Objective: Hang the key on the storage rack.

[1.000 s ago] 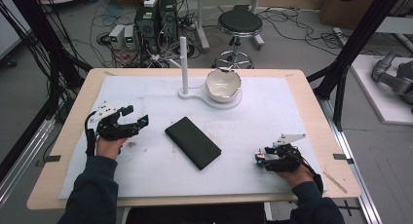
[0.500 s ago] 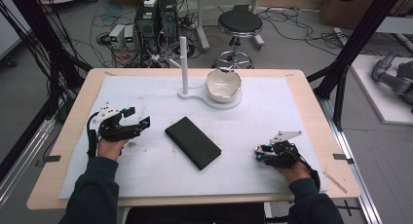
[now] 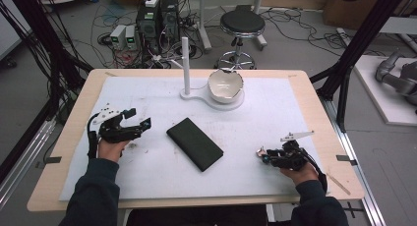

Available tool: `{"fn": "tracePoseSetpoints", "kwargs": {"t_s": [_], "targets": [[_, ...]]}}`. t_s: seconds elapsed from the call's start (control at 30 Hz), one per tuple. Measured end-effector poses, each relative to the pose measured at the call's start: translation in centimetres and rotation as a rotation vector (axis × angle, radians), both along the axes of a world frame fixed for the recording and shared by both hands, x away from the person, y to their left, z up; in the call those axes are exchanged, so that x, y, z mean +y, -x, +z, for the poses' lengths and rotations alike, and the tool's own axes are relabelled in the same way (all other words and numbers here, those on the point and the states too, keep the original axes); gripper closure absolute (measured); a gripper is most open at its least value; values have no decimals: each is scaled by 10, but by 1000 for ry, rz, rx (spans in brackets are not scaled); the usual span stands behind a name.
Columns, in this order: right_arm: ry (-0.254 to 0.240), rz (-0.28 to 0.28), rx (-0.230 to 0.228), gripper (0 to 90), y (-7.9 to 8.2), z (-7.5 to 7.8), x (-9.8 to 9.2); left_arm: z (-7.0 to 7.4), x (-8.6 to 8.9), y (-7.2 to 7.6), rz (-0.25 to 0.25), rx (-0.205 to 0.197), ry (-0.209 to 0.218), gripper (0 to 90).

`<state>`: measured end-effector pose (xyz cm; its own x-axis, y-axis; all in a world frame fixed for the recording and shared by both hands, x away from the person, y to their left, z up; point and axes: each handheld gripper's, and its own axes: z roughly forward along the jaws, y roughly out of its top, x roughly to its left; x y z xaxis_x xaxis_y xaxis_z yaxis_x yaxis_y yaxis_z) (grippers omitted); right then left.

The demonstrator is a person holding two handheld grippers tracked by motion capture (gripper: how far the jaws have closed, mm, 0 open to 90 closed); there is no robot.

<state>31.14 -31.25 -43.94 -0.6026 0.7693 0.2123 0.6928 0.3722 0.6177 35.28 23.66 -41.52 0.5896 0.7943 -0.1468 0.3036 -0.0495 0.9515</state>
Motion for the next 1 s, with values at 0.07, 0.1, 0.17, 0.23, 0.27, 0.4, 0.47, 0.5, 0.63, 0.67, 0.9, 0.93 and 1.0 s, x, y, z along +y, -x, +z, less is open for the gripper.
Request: {"fn": "tracePoseSetpoints", "kwargs": {"t_s": [0.07,0.1,0.17,0.23,0.27,0.4,0.47,0.5,0.63,0.67,0.9,0.93,1.0], "targets": [[10,-3,-5,682,0,0,0,0,-1,0,-1,1,2,209],[24,-3,-14,704,-1,0,1,0,-1,0,-4,1,-2,210],[52,6,-34,740,0,0,3,0,-2,0,-2,2,-2,211],[65,30,-51,799,1,1,6,0,-2,0,-5,3,-5,211],[75,45,-61,799,1,1,8,0,-2,0,-7,2,-8,212],[113,68,-89,800,3,2,12,0,-3,0,-4,3,-8,213],[105,74,-85,799,3,2,12,0,-3,0,-3,2,-5,214],[95,81,-78,792,3,2,12,0,-3,0,-4,3,-5,214],[135,127,-85,669,6,2,20,0,-3,0,-2,3,-8,216],[135,127,-85,669,6,2,20,0,-3,0,-1,3,-9,216],[259,154,-118,843,9,8,34,0,-4,0,-6,3,-9,218],[255,151,-115,844,9,8,34,0,-3,0,-5,4,-6,218],[254,149,-118,845,9,8,34,0,-3,0,-3,3,-6,219]]}}
